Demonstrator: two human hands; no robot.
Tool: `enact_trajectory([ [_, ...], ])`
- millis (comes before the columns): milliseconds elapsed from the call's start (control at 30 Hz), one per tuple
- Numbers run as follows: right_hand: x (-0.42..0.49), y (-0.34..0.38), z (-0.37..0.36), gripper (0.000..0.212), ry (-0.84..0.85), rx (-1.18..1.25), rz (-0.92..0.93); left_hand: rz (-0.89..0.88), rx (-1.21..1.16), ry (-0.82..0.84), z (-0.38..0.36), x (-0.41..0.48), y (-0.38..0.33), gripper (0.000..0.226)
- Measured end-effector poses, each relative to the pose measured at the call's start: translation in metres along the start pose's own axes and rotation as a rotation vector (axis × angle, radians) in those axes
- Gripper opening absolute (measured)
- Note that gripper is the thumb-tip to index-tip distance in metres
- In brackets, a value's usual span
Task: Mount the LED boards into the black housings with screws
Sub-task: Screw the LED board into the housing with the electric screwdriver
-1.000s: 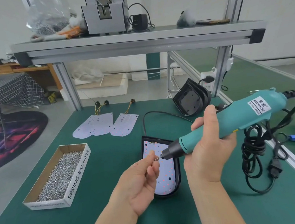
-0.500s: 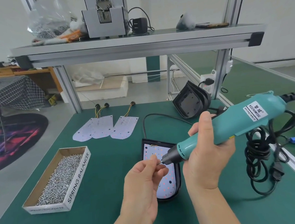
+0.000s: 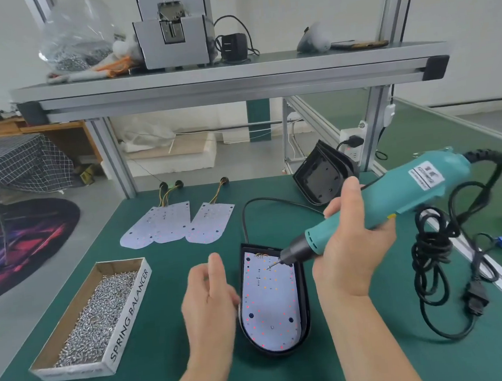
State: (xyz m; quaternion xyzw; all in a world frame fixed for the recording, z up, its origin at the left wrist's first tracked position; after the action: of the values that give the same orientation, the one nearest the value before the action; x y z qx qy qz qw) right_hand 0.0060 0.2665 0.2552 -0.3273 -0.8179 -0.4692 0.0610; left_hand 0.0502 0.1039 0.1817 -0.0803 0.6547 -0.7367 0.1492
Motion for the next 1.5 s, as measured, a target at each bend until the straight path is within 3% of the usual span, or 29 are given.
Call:
enact_trajectory([
  [67,0.009,-0.014,-0.004,0.019,0.002,-0.007,-0.008,0.060,0.203,0.024,0.009,0.019,0.009,0.037],
  [133,0.014,-0.030,-0.009,0.020,0.015,-0.031,-0.024,0.192,0.315,0.233,0.006,0.036,0.020,0.045],
  [200,0.017,-0.048,-0.016,0.021,0.049,-0.063,-0.037,0.264,0.348,0.381,-0.003,0.046,0.025,0.047],
  [300,0.016,-0.070,-0.025,0.023,0.093,-0.088,-0.075,0.294,0.276,0.447,-0.011,0.052,0.028,0.036],
  [767,0.015,-0.099,-0.038,0.023,0.218,-0.256,-0.099,0.305,0.167,0.485,-0.014,0.064,0.044,0.039],
  [900,0.012,-0.101,-0.039,0.023,0.260,-0.277,-0.068,0.287,0.180,0.480,-0.014,0.065,0.046,0.030],
  [1067,0.011,-0.102,-0.043,0.026,0.315,-0.297,-0.030,0.293,0.173,0.460,-0.016,0.065,0.051,0.052],
  [1333,0.008,-0.109,-0.043,0.045,0.335,-0.241,-0.112,0.291,0.188,0.441,-0.015,0.064,0.052,0.051],
  [1500,0.007,-0.107,-0.045,0.035,0.306,-0.259,-0.150,0.299,0.198,0.440,-0.014,0.062,0.049,0.055],
])
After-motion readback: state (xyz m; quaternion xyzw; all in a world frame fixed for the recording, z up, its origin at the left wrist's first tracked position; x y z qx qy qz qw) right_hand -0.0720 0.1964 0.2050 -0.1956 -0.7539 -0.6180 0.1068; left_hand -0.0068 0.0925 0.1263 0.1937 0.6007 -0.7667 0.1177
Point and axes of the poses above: each hand's wrist, its own x-axis towards the middle knuckle, its own z-axis out of the back of the hand, y = z × x, the point moved 2 cm from there along x, towards the middle knuckle, and after that the axes turned 15 degrees about y, right-handed, at the moved point
